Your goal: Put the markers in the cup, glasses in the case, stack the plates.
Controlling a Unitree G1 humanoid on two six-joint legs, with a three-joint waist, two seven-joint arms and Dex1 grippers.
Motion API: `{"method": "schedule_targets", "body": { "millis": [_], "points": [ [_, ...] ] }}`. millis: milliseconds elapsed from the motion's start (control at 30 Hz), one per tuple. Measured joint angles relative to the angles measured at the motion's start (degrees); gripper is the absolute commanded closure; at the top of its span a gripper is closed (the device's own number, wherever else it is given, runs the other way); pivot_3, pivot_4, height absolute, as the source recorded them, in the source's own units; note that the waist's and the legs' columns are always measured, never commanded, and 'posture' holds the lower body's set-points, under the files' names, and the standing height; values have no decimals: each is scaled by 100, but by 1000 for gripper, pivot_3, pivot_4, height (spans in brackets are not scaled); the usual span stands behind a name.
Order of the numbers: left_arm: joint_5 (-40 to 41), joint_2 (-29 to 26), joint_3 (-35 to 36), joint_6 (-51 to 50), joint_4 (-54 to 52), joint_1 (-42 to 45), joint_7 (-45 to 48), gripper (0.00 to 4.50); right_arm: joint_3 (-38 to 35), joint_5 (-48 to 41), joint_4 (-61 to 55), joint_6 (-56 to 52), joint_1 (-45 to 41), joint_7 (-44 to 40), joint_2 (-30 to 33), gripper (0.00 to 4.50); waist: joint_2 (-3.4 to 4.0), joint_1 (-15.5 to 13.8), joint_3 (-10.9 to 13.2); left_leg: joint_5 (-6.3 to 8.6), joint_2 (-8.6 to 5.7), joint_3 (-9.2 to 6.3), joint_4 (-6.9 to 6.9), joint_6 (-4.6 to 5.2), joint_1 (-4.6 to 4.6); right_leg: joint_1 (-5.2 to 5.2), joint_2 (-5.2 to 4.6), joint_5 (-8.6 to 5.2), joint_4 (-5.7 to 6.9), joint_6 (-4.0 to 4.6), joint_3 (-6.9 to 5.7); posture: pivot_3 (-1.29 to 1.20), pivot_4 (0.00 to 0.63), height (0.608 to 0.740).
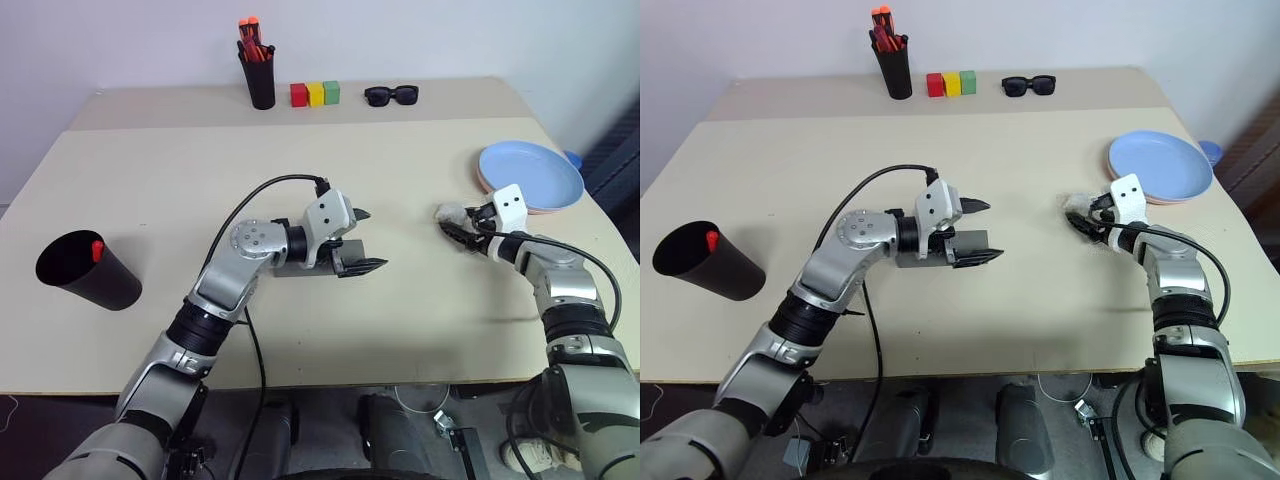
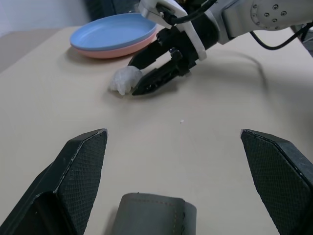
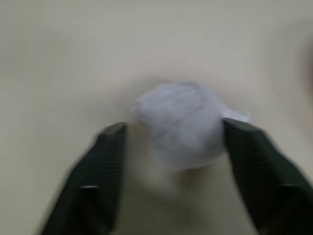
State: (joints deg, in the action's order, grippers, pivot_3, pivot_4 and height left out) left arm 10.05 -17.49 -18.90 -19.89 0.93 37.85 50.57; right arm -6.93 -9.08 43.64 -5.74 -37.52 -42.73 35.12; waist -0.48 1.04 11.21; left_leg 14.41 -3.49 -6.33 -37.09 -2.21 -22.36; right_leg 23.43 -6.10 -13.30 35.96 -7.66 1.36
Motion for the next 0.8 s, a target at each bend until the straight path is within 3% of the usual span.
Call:
{"method": "schedule_targets", "body": {
  "millis": [33, 300, 500, 633, 733, 800],
  "points": [
    [0, -13, 0, -7, -14, -3, -13, 0, 0, 0, 0, 21, -16, -19, -12, 3391, 0, 0, 0, 0, 0, 0, 0, 0, 0, 0, 0, 0, 0, 0, 0, 0, 150, 740],
    [3, -27, 1, -100, -103, -49, -101, 0, -191, -18, 159, 394, -588, 297, 7, 3391, 2, 18, 1, 0, 0, 1, 1, 0, 0, 2, 0, 0, 1, 0, 1, 0, 150, 740],
    [5, 1, 5, -101, -103, -49, -126, 0, -294, 326, 1582, 1151, -1841, 1147, 581, 3391, 2, -22, 1, 0, 0, 0, 7, 0, -3, 0, 0, 0, -13, 1, 0, 0, 150, 740],
    [4, 11, 10, -101, -104, -49, -211, 0, -235, 661, 2469, 1427, -2127, 1678, 736, 3391, 1, 4, 2, 0, 0, 3, 13, 0, -4, 0, 0, 0, -24, 1, 2, 0, 150, 740],
    [1, 11, 15, -102, -107, -49, -267, 0, -130, 899, 2922, 1459, -2156, 1833, 748, 2542, 2, 39, 2, 0, 0, 6, 14, 0, -4, 1, 0, 0, -23, 1, 5, 0, 150, 740],
    [1, 1, 25, -105, -109, -49, -313, 0, -115, 974, 3066, 1459, -2162, 1855, 748, 1656, 2, 54, 2, 0, 0, 6, 14, 0, -4, 1, 0, 0, -23, 1, 5, 0, 150, 740]
  ]
}}
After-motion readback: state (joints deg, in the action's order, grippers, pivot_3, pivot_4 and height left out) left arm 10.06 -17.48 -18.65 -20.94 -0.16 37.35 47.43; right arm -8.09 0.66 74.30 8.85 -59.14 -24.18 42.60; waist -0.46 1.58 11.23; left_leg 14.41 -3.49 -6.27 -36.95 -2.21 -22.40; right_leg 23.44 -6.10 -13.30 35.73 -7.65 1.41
